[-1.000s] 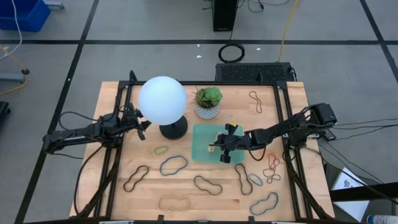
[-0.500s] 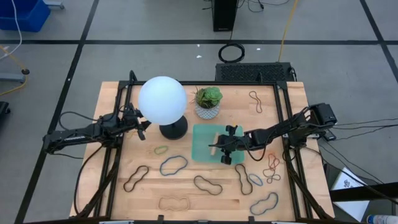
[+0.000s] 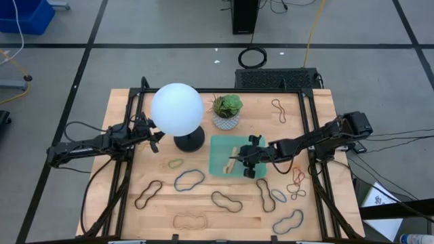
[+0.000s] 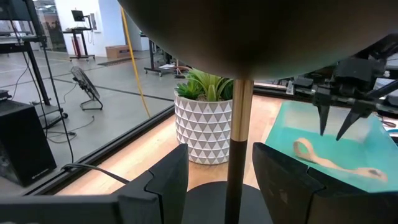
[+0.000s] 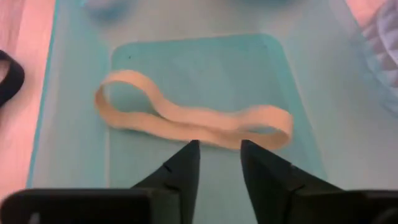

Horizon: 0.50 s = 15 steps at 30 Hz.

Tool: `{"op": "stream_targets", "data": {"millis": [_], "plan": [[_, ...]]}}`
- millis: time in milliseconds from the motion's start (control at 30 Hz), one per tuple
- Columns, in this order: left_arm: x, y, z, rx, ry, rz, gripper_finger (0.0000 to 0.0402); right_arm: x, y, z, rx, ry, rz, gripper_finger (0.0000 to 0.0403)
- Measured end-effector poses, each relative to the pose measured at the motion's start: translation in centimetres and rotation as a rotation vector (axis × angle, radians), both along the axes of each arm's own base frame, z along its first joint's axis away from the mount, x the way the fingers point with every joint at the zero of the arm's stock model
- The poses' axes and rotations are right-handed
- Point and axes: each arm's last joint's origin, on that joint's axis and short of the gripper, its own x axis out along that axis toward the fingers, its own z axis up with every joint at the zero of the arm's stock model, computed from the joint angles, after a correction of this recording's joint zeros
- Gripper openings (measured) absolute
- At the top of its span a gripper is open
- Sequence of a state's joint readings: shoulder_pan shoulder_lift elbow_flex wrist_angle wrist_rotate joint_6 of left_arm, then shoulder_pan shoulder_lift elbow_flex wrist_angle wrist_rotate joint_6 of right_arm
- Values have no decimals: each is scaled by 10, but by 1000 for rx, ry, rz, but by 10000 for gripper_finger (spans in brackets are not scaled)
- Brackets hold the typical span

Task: Pick and place rubber bands into bin
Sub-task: Put the right black rubber band into the blue bin

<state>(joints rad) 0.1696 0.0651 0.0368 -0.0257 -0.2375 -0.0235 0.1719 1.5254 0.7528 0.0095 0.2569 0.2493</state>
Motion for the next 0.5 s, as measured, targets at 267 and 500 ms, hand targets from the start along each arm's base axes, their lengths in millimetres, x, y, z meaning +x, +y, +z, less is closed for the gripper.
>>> {"op": "stream_targets", "data": {"millis": [267,500], "plan": [[0,0,0,1,0,0,186,-32,-1,39,123,29,88,157],[0,0,0,1,1,0,186,-66,2,61,229,94,149,154]]}}
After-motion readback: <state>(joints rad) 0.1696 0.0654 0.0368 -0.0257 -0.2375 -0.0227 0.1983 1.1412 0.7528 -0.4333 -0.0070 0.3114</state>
